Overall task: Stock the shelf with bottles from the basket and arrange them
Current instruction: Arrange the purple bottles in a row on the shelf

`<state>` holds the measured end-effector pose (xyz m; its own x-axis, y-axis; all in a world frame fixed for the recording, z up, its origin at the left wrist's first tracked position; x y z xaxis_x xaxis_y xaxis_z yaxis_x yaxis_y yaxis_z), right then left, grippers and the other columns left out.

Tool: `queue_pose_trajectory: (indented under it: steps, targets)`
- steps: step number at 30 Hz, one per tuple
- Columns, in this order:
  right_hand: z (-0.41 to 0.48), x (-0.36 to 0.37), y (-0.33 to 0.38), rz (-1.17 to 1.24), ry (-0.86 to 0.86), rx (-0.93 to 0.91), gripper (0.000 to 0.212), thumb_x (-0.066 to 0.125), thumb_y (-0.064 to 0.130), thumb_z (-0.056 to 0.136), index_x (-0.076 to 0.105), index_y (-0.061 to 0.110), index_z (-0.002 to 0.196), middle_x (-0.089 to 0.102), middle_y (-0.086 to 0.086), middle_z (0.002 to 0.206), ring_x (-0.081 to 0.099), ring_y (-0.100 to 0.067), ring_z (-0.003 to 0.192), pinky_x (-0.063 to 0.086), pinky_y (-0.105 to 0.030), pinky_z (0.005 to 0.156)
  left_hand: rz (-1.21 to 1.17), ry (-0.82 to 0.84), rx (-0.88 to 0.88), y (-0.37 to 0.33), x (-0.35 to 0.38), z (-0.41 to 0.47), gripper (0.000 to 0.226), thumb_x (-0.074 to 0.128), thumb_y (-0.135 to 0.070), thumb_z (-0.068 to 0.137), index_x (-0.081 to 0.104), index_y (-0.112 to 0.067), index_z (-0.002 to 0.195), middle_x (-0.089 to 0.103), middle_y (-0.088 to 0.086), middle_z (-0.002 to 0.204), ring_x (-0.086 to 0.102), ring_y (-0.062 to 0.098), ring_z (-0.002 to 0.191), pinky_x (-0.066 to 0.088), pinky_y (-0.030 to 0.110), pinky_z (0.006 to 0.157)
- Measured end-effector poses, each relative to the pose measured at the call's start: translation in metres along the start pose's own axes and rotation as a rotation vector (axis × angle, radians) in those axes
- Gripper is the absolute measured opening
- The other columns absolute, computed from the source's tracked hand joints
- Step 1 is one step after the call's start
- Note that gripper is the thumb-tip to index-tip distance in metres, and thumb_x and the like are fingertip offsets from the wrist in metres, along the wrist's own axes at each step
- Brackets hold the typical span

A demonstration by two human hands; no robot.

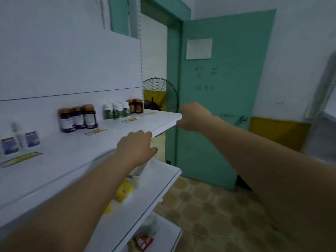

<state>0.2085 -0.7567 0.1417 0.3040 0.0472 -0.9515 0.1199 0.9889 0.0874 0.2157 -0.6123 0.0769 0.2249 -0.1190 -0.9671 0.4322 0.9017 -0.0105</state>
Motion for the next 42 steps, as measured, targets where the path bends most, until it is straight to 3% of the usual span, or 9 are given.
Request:
queue_pose_trajectory:
  steps: [9,17,20,22,25,27,30,36,42]
  targets:
    - [0.082,0.030,-0.147,-0.083,-0.015,0.258,0.035,0.052,0.021,0.088,0.054,0.011,0.121,0.057,-0.010,0.116,0.055,-0.030,0.104,0.041,-0.030,0.073,-0.110,-0.042,0.248,-0.109,0.046,0.167,0.036,0.052,-0.042,0.090,0.051,-0.016,0.115,0.056,0.008,0.114,0.053,0.027,0.102,0.037,0.030,0.068]
    - [0.207,0.046,-0.165,-0.092,-0.026,0.233,0.035,0.051,0.021,0.089,0.053,0.011,0.123,0.056,-0.010,0.118,0.054,-0.030,0.107,0.045,-0.032,0.078,-0.115,-0.072,0.283,-0.105,0.054,0.285,0.042,0.051,-0.044,0.091,0.050,-0.014,0.121,0.053,0.009,0.121,0.050,0.029,0.110,0.041,0.034,0.077]
    - [0.265,0.064,-0.123,-0.053,-0.022,0.118,0.031,0.051,0.021,0.090,0.054,0.010,0.118,0.056,-0.010,0.115,0.054,-0.030,0.106,0.046,-0.033,0.080,-0.074,-0.087,0.203,-0.063,0.056,0.313,0.048,0.049,-0.045,0.092,0.047,-0.013,0.128,0.051,0.009,0.126,0.048,0.029,0.115,0.043,0.037,0.082]
    - [0.301,0.071,-0.080,-0.021,-0.056,0.001,0.013,0.053,0.023,0.089,0.054,0.011,0.095,0.055,-0.009,0.100,0.054,-0.029,0.093,0.044,-0.032,0.073,-0.034,-0.105,0.112,-0.022,0.055,0.323,0.047,0.049,-0.044,0.092,0.047,-0.014,0.127,0.052,0.009,0.125,0.049,0.030,0.113,0.042,0.037,0.080]
    - [0.336,0.086,0.007,0.033,-0.050,-0.239,0.018,0.052,0.023,0.087,0.043,0.016,0.072,0.050,-0.006,0.079,0.051,-0.029,0.083,0.040,-0.032,0.061,0.013,-0.103,-0.085,0.056,0.057,0.318,0.042,0.050,-0.042,0.091,0.049,-0.014,0.123,0.053,0.010,0.120,0.051,0.030,0.109,0.043,0.037,0.078]
    - [0.348,0.095,0.064,0.088,-0.040,-0.394,0.013,0.052,0.022,0.088,0.055,0.012,0.096,0.057,-0.010,0.093,0.056,-0.031,0.093,0.045,-0.033,0.066,0.021,-0.108,-0.228,0.109,0.055,0.305,0.038,0.051,-0.040,0.091,0.052,-0.014,0.119,0.054,0.009,0.118,0.053,0.028,0.107,0.043,0.035,0.078]
    - [0.354,0.101,0.135,0.182,-0.019,-0.552,0.035,0.052,0.021,0.090,0.051,0.010,0.124,0.058,-0.011,0.116,0.055,-0.028,0.103,0.049,-0.034,0.081,0.060,-0.120,-0.420,0.173,0.040,0.276,0.036,0.050,-0.040,0.092,0.052,-0.016,0.118,0.056,0.007,0.115,0.055,0.025,0.101,0.047,0.035,0.079]
    - [0.339,0.122,0.247,0.294,0.055,-0.821,0.036,0.049,0.021,0.093,0.050,0.010,0.127,0.055,-0.012,0.121,0.054,-0.028,0.107,0.047,-0.035,0.084,0.142,-0.139,-0.804,0.264,0.035,0.187,0.034,0.048,-0.043,0.093,0.052,-0.014,0.109,0.055,0.008,0.110,0.053,0.024,0.096,0.048,0.036,0.080]
    - [0.331,0.160,0.308,0.366,0.105,-0.888,0.027,0.039,0.023,0.098,0.049,0.003,0.113,0.054,-0.018,0.114,0.050,-0.031,0.095,0.039,-0.034,0.073,0.217,0.011,-1.015,0.315,0.069,0.119,0.055,0.024,-0.052,0.098,0.042,-0.011,0.130,0.048,0.011,0.128,0.047,0.029,0.115,0.042,0.036,0.091]
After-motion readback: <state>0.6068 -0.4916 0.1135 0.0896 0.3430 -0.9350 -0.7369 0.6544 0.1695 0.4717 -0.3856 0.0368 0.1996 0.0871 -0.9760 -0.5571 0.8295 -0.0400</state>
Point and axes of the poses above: each hand's wrist, its own z-axis towards the middle knuckle, its own x-axis out of the palm, y = z × x, the point moved 10 cm from there along z, towards the middle knuckle
